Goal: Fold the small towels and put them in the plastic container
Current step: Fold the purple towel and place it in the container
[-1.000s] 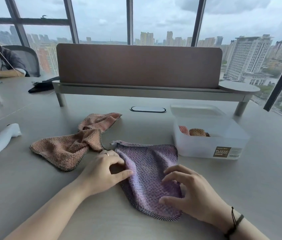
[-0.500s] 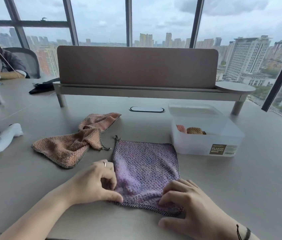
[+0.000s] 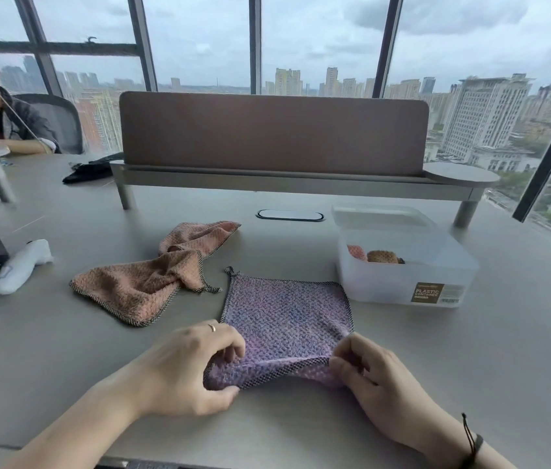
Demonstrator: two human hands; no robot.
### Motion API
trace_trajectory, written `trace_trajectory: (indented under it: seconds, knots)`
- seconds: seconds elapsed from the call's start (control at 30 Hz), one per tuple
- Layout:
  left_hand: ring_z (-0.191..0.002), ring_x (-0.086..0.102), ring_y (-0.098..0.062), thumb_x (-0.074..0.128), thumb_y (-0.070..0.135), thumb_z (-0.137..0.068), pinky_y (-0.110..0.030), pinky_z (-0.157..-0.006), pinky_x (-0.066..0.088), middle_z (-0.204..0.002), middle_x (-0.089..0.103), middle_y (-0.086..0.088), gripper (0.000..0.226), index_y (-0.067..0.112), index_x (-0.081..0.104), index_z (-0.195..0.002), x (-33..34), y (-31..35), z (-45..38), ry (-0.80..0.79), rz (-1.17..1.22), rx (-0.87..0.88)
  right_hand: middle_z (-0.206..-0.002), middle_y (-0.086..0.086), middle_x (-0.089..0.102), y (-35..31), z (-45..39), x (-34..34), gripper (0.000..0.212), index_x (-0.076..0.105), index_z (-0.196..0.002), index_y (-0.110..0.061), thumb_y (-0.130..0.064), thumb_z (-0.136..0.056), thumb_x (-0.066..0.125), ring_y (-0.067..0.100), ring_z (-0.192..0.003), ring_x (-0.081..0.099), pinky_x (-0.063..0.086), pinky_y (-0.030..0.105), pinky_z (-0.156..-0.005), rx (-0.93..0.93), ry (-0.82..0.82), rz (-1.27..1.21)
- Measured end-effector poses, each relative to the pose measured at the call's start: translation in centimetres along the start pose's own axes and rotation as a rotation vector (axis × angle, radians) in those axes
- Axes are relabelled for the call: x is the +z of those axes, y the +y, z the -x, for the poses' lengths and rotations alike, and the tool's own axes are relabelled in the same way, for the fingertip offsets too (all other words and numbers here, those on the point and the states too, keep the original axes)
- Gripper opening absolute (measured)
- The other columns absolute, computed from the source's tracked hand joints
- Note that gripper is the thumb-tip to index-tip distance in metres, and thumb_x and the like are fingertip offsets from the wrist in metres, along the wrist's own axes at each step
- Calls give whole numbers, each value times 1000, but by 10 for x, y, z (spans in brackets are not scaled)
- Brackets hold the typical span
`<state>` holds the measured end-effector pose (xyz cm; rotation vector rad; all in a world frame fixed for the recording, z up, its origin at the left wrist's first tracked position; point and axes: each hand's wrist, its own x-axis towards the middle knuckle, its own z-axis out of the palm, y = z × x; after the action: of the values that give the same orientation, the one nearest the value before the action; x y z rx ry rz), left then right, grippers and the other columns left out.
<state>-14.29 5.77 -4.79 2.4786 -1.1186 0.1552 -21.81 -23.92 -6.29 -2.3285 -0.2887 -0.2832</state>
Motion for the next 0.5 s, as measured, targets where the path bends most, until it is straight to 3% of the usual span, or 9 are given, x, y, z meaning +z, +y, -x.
trace_trajectory:
  seconds: [0.17, 0.27, 0.33, 0.4, 0.43, 0.5]
  knots:
    - [-78, 63, -1, 64, 19, -76, -25, -72, 52, -86, 64, 16, 42, 40, 47, -108, 8, -8, -5, 125, -86, -79, -54, -6, 55, 5, -10, 2, 13, 62, -80, -26, -22, -91, 68, 5, -50, 40, 35, 29, -52, 138, 43, -181]
    - [-75, 57, 11, 66, 7, -75, -16, -71, 45, -91, 62, 18, 53, 40, 43, -109, 12, -17, -7, 172, -62, -139, -53, -4, 49, 6, -14, 2, 11, 61, -89, -31, -29, -88, 72, 8, -50, 35, 31, 28, -53, 144, 7, -236]
    - [-84, 58, 10, 63, 7, -76, -17, -77, 46, -94, 60, 22, 52, 43, 42, -108, 12, -23, -9, 167, -47, -146, -60, -8, 52, 4, -13, -1, 36, 58, -102, -40, -50, -74, 78, 5, -55, 41, 37, 24, -57, 131, -106, -174]
    - [-91, 59, 9, 61, 5, -79, -15, -80, 45, -94, 59, 24, 49, 43, 46, -106, 10, -27, -10, 151, -4, -150, -77, -18, 58, 3, -10, -4, 70, 52, -117, -48, -65, -55, 81, -1, -73, 53, 44, 17, -72, 118, -219, 7]
    - [-90, 58, 10, 61, 2, -80, -12, -79, 43, -93, 60, 24, 47, 42, 49, -103, 8, -29, -10, 150, 25, -149, -85, -26, 58, 2, -9, -5, 76, 50, -121, -50, -65, -53, 80, -6, -84, 55, 44, 12, -80, 96, -245, 90]
    - [-85, 58, 10, 63, -3, -82, -8, -75, 42, -87, 63, 23, 43, 38, 57, -96, 4, -31, -11, 143, 71, -147, -87, -33, 59, 2, -10, -6, 61, 52, -118, -52, -51, -63, 79, -8, -87, 56, 43, 8, -79, 44, -203, 137]
